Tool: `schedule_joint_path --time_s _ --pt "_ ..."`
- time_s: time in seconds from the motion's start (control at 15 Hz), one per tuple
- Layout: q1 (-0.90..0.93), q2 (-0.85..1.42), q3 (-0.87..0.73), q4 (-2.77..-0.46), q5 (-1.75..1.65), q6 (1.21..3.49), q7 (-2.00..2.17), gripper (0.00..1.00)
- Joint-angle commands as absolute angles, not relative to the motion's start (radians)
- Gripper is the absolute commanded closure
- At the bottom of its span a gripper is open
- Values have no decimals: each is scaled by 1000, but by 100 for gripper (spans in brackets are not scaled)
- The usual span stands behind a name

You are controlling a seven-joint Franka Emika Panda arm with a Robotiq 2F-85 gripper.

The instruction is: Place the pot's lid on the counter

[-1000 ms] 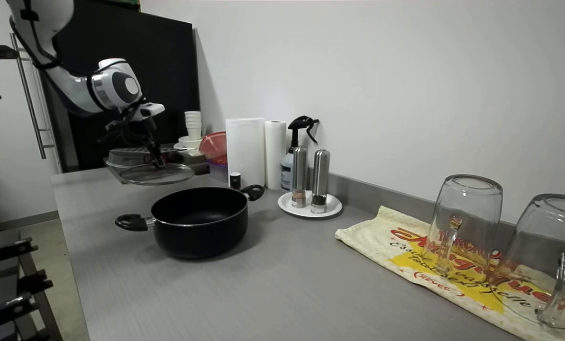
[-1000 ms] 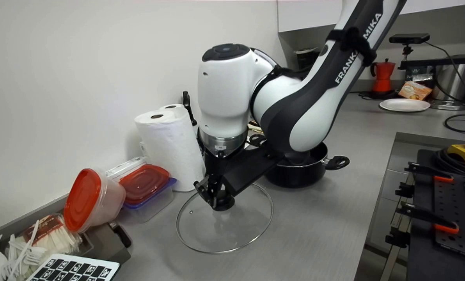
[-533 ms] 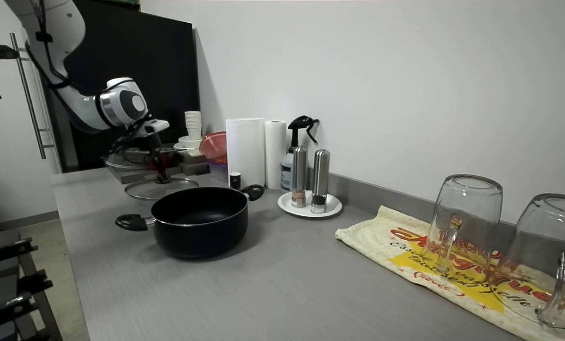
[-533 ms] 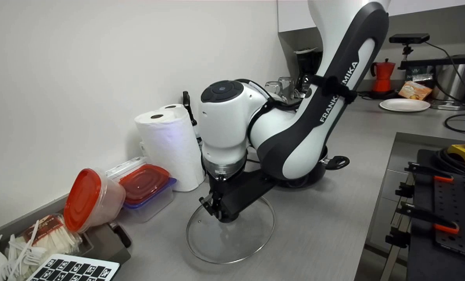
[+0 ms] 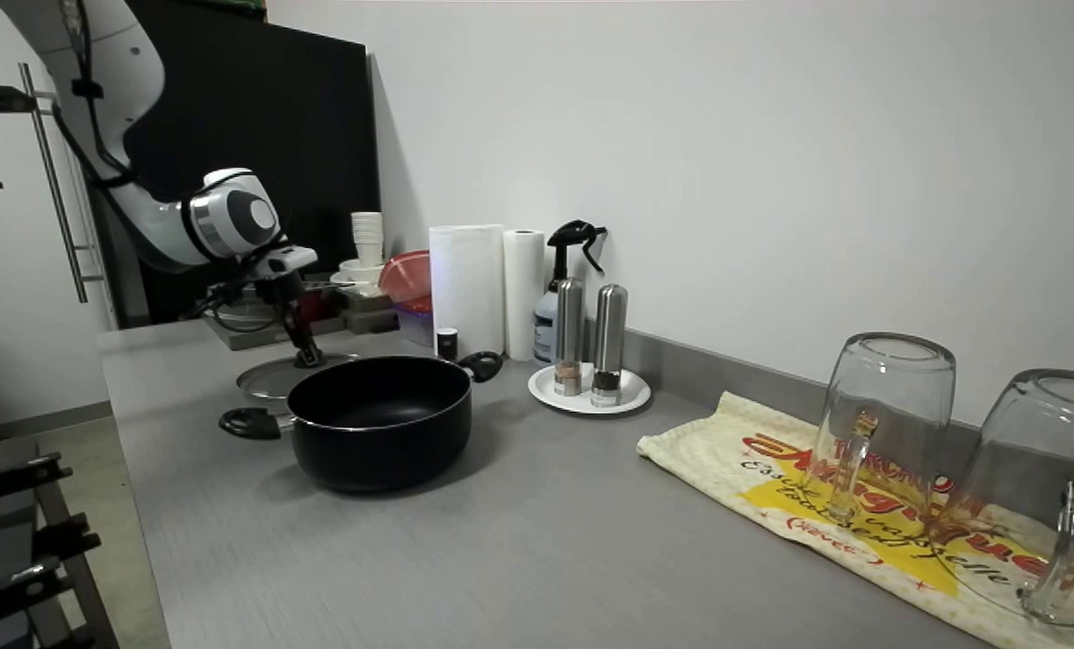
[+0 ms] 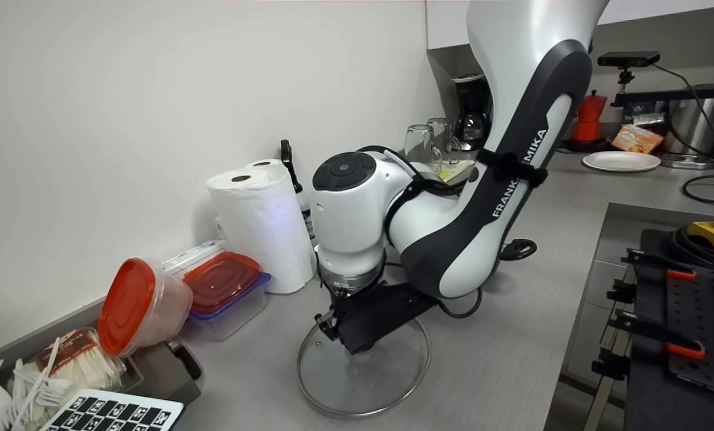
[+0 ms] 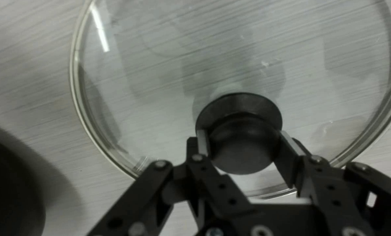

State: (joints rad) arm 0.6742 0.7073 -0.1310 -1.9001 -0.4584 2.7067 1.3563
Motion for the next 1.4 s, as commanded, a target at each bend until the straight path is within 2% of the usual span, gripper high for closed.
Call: schedule_joint_path --time_s 0.0,0.47,0.53,0.6,0.67,0.87,1.33 --pt "710 718 -172 -1881 -437 2730 1430 75" --pt "684 711 -170 -1913 -381 2734 1528 75" --pt "669 705 -158 -1926 -366 2733 1509 70" --pt "651 697 -142 -1934 -349 2721 1484 25" --pt "679 717 -166 -1905 -372 2715 1491 49" --pt "664 717 -159 -1912 -359 2715 1490 27" --pt "663 717 -156 -1915 -357 2715 1490 25"
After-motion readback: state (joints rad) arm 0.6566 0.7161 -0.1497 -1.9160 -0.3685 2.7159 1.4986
